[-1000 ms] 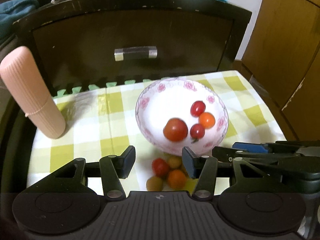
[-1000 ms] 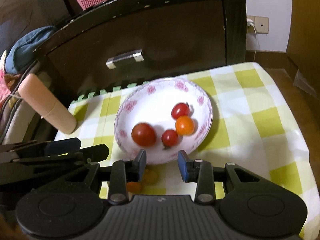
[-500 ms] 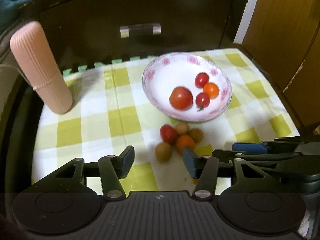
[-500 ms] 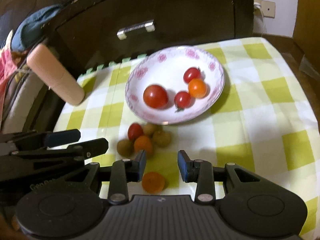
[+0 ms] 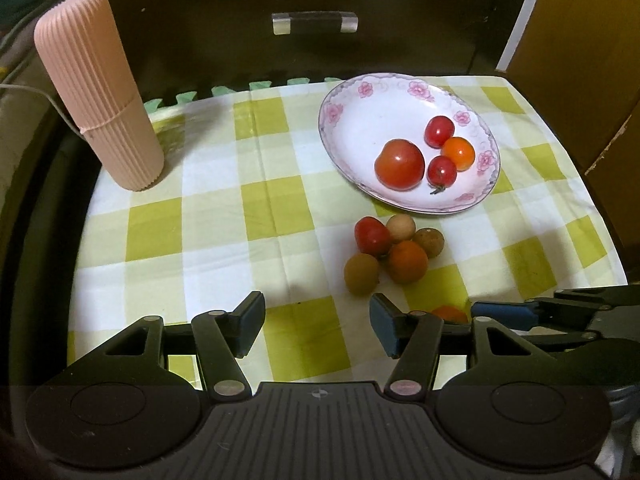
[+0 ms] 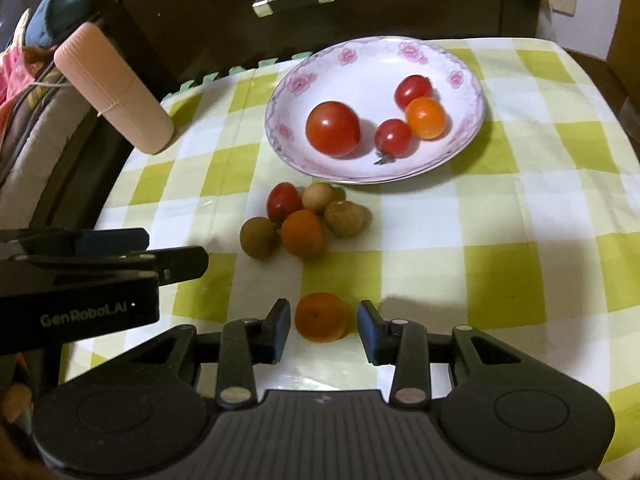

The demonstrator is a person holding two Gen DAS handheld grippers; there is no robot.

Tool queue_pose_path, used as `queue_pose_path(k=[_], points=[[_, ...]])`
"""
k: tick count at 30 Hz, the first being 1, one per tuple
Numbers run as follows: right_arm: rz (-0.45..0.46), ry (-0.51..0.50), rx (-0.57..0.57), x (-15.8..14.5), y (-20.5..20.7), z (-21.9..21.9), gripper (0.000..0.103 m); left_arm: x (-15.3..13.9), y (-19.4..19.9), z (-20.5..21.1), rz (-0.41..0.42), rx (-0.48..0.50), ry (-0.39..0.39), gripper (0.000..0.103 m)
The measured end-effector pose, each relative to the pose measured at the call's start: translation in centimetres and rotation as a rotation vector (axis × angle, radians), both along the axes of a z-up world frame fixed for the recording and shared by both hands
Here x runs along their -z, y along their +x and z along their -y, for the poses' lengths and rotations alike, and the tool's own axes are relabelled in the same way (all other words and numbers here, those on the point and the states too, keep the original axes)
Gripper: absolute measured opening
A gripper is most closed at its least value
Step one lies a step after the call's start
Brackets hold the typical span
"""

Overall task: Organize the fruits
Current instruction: 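Grasp a tangerine with the right gripper while the left gripper grasps a brown round fruit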

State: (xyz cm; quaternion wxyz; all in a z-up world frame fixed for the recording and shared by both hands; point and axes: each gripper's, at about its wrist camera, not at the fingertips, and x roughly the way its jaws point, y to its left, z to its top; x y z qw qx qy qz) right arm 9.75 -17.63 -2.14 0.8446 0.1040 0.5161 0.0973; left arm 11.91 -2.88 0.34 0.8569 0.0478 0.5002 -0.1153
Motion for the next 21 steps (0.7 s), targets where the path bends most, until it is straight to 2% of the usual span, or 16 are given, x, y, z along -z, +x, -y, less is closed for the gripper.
queue_pose_path(k=[7,13,21], points=[[-0.035,-0.017,-0.009,1.5,1.0,-0.5,0.036,0.3,0.4,0.1,-0.006,0.003,-0.007,0.066],[-0.014,-0.032,-0.026,1.3,0.8,-0.7,0.032,1.0,1.1,0.8,-0.013,0.022,-0.019,0.066],[0.000,-0.033,-0.017,0.6,0.2,0.4,0.032,2.6,2.2,2.4,-0.019,0.073,0.005,0.054]])
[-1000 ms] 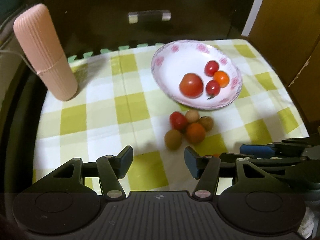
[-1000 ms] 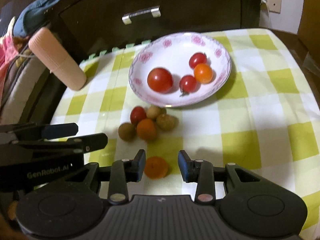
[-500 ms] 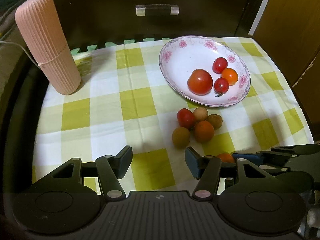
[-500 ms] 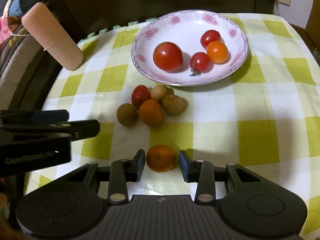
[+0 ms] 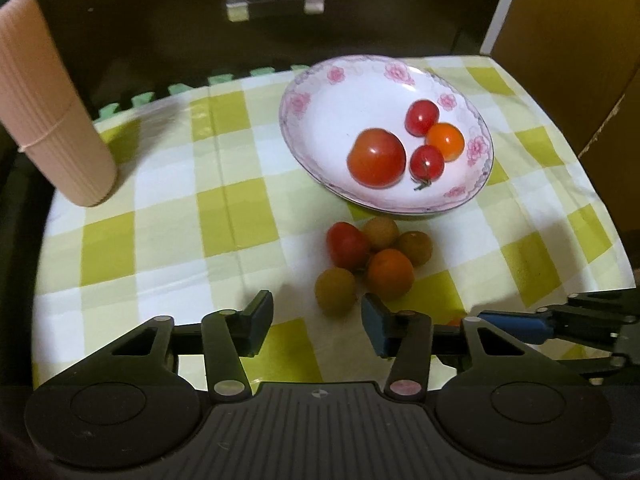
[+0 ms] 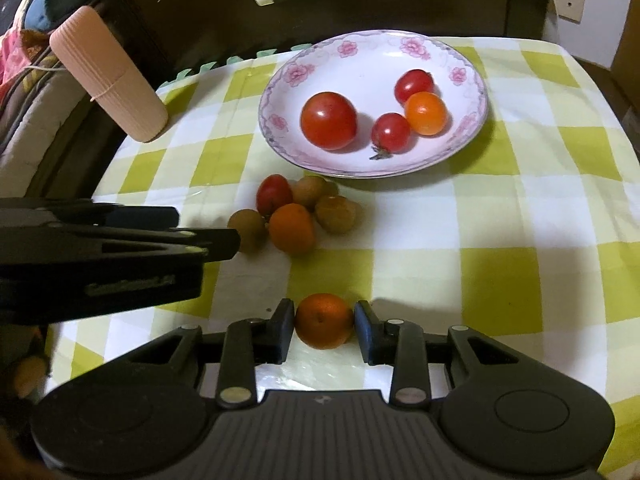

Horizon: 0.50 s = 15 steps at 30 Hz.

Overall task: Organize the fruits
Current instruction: 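Grasp a tangerine with the right gripper while the left gripper grasps a brown round fruit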

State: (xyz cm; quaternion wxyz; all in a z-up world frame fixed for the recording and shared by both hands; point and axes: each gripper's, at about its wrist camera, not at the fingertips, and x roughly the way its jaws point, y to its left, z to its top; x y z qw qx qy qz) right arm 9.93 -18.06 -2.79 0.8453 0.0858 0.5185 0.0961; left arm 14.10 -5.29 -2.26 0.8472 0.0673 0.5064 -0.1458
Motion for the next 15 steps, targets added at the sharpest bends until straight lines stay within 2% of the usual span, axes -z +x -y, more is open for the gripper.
queue_pose_path(k=[4,9,12,13,15], points=[[0.000,0.015,0.012,-0.1,-0.3,0.8,0.032,1.0,0.5,0.3,-0.011,0.008,0.012,0.049],[0.002,0.017,0.026,-0.1,-0.5,1.6,0.032,1.6,1.1,0.4,-0.008,0.002,-0.016,0.046],[0.002,0.013,0.037,0.1,-0.5,2.0,0.032,1.8,1.3,0.7,-0.004,0.007,-0.024,0.040],[0.002,0.012,0.039,0.1,-0.5,2.1,0.032,1.8,1.3,0.8,-0.003,0.012,-0.029,0.035],[0.001,0.010,0.045,0.2,-0.5,2.4,0.032,1.8,1.2,0.8,-0.003,0.014,-0.032,0.035]])
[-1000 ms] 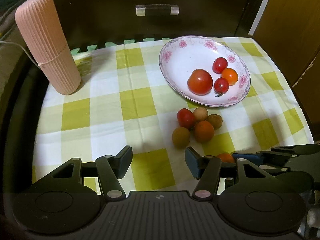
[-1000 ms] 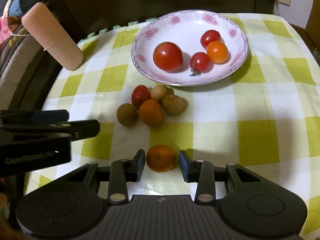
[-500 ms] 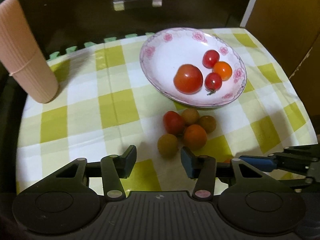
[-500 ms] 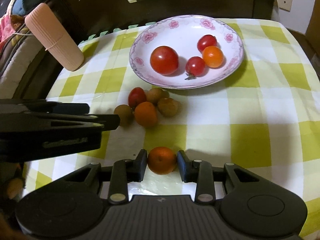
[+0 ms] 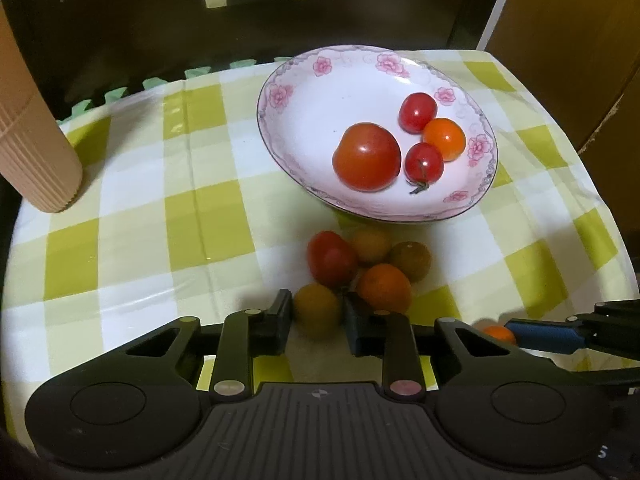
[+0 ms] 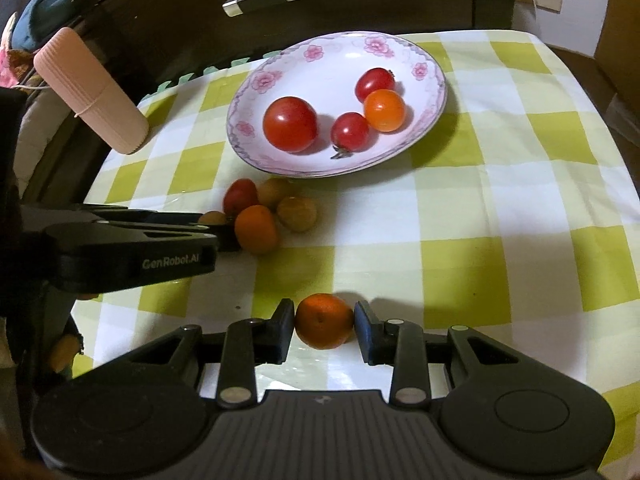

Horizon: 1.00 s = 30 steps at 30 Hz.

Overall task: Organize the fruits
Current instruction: 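Grasp a tangerine with the right gripper while the left gripper grasps a brown round fruit, then carry the brown fruit and tangerine over the white bowl with both grippers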

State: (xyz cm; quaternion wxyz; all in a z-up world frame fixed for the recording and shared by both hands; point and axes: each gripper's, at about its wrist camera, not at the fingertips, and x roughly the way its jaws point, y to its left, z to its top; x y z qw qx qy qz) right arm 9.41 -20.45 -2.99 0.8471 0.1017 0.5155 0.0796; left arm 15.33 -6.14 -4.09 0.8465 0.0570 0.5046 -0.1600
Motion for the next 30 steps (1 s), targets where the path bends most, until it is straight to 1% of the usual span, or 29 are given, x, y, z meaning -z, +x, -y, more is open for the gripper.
queue_pose_path(k=[3,7,11,16,19,24,26,27,29,30], points=[[-0.006,-0.004,0.005,0.3,0.1,0.3,0.032,0.0,-0.4,-0.2,0.006,0.004,0.000,0.035],[-0.002,-0.011,0.006,0.3,-0.3,0.3,0.032,-0.4,-1.5,-0.6,-0.010,0.002,0.014,0.034],[0.005,-0.018,0.009,-0.1,-1.4,0.7,0.032,-0.9,-3.8,-1.3,-0.035,-0.001,-0.001,0.034],[0.013,-0.030,0.002,-0.5,-2.5,0.1,0.032,-0.6,-6.6,-0.8,-0.054,0.033,0.024,0.035],[0.008,-0.060,-0.012,-0.1,-3.0,-0.7,0.032,-0.4,-7.2,-0.6,-0.049,0.047,0.041,0.035],[-0.007,-0.082,-0.015,0.7,-3.0,-1.2,0.032,-0.4,-7.2,-0.9,-0.052,0.050,0.027,0.037],[-0.015,-0.077,-0.012,0.8,-2.7,-1.1,0.032,-0.3,-7.0,-0.9,-0.053,0.051,0.024,0.040],[-0.015,-0.078,-0.012,0.7,-2.6,-1.2,0.032,-0.4,-7.1,-0.9,-0.055,0.051,0.018,0.045],[-0.020,-0.087,-0.023,0.7,-2.5,-1.4,0.032,-0.3,-7.0,-0.8,-0.059,0.052,0.013,0.049],[-0.022,-0.088,-0.023,0.7,-2.5,-1.4,0.032,-0.3,-7.0,-0.7,-0.060,0.053,0.016,0.053]])
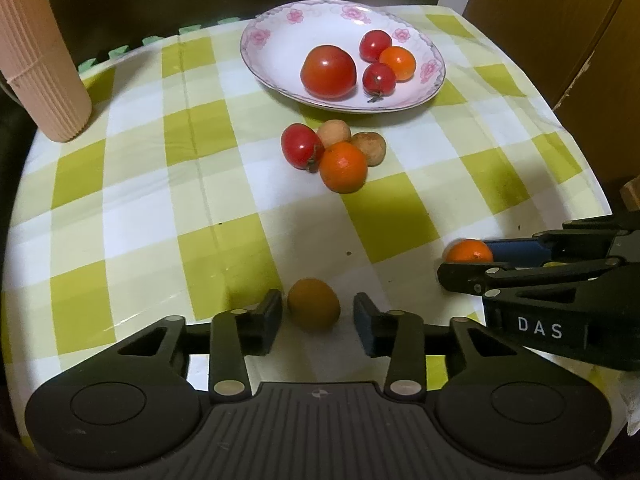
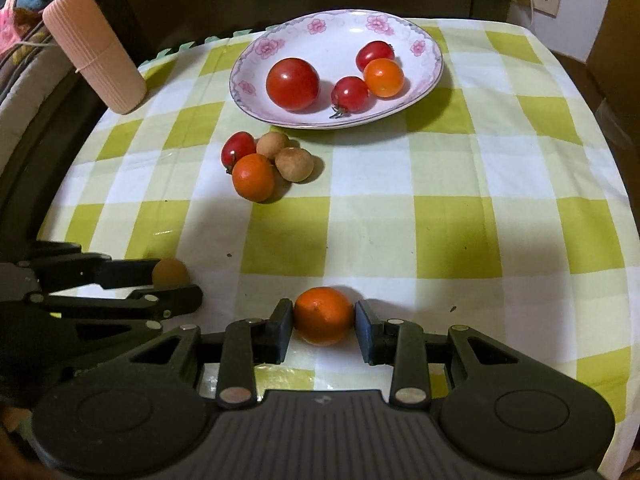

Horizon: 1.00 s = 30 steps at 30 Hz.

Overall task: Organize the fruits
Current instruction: 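Carry the brown fruit and tangerine over the white bowl with both grippers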

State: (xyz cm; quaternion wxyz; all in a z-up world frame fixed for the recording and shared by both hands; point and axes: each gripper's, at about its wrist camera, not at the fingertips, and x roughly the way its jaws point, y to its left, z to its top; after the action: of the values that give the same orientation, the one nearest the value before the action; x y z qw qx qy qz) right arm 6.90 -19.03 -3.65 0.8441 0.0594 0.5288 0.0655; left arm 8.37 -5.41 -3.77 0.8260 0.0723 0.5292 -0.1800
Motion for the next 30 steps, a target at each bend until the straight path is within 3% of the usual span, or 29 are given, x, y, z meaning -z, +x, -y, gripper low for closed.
queue_pose_path(k=[5,12,17,30], points=[[-0.015,0.016,0.018,-0.1,0.0,0.4,0.033,0.0,0.3,0.2,-0.001,-0.010,-0.001,0.055],[-0.041,-0.013,0.025,-0.2,-0.1,0.1,0.033,-0.1,0.6,0.2,-0.011,-0.026,0.007,0.036],[-0.028,-0.044,0.011,-0.2,-0.4,-0.3,0.031,-0.2,0.4,0.3,0.000,-0.024,0.019,0.035],[0.043,0.019,0.061,-2.6,0.9,1.3,0.031,-2.5,1.5,0.7,0.050,-0.028,-0.039,0.035]])
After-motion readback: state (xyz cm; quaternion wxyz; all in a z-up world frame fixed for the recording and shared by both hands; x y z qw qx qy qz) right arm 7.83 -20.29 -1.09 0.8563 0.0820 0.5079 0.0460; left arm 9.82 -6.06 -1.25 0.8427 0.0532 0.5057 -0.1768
